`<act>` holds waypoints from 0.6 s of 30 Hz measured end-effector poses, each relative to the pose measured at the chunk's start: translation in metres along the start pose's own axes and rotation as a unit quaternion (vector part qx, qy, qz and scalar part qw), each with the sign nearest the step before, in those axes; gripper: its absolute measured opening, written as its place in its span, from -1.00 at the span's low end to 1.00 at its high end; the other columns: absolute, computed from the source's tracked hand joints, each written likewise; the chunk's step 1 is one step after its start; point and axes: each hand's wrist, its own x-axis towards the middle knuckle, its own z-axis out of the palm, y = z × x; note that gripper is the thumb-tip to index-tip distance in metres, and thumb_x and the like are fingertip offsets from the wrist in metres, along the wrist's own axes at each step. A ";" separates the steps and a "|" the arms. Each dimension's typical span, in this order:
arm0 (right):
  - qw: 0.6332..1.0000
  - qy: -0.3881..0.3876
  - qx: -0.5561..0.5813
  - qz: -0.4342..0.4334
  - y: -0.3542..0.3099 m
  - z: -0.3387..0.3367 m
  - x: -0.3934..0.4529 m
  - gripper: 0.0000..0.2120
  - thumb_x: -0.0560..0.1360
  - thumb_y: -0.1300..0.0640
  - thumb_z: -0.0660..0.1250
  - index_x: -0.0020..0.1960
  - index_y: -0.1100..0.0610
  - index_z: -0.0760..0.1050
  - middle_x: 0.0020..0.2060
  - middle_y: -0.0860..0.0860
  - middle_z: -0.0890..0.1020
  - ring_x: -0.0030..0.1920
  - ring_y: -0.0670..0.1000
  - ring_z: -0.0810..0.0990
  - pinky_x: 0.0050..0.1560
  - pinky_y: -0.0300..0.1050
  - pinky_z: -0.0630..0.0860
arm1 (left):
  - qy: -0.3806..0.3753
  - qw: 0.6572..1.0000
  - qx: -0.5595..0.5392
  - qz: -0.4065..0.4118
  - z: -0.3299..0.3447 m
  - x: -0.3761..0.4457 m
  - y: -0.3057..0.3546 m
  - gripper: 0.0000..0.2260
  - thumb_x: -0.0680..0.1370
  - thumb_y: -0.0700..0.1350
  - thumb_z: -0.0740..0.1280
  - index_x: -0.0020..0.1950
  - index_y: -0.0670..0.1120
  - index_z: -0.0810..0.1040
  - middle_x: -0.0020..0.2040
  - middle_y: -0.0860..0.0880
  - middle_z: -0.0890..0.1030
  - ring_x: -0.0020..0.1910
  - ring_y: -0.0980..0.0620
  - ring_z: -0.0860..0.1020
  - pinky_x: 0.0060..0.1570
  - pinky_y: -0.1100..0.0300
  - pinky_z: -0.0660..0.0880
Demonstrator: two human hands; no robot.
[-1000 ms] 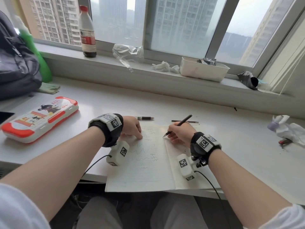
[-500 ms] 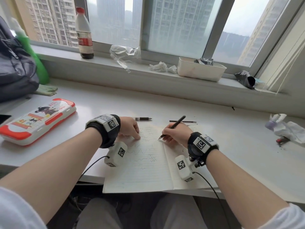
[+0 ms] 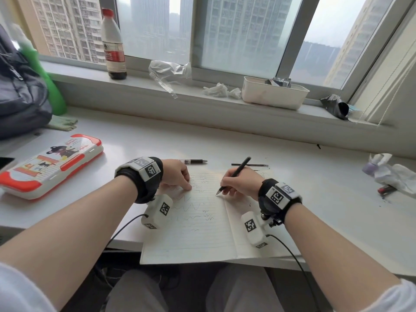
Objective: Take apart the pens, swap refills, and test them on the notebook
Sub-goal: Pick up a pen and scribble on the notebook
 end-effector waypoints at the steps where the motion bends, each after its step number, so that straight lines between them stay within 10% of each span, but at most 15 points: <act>1: 1.000 0.001 0.001 0.000 0.001 -0.001 0.001 -0.93 0.36 0.16 0.37 -0.26 0.14 0.60 -0.34 0.08 0.72 -0.35 0.00 0.63 -0.24 -0.10 0.54 | 0.001 1.000 0.005 0.001 0.000 0.000 0.000 -0.78 0.43 0.08 0.48 -0.01 0.04 0.56 -0.12 0.08 0.56 -0.29 0.14 0.48 -0.31 0.27 0.41; 18: 0.968 -0.007 0.252 0.019 0.010 -0.037 0.021 -0.91 0.51 0.26 0.37 -0.13 0.18 0.47 -0.48 0.00 0.48 -0.51 -0.09 0.39 -0.50 -0.27 0.35 | -0.006 0.996 -0.087 0.011 -0.008 -0.004 0.026 -0.86 0.57 -0.04 0.30 0.04 -0.08 0.55 -0.21 0.01 0.52 -0.30 0.05 0.42 -0.36 0.24 0.39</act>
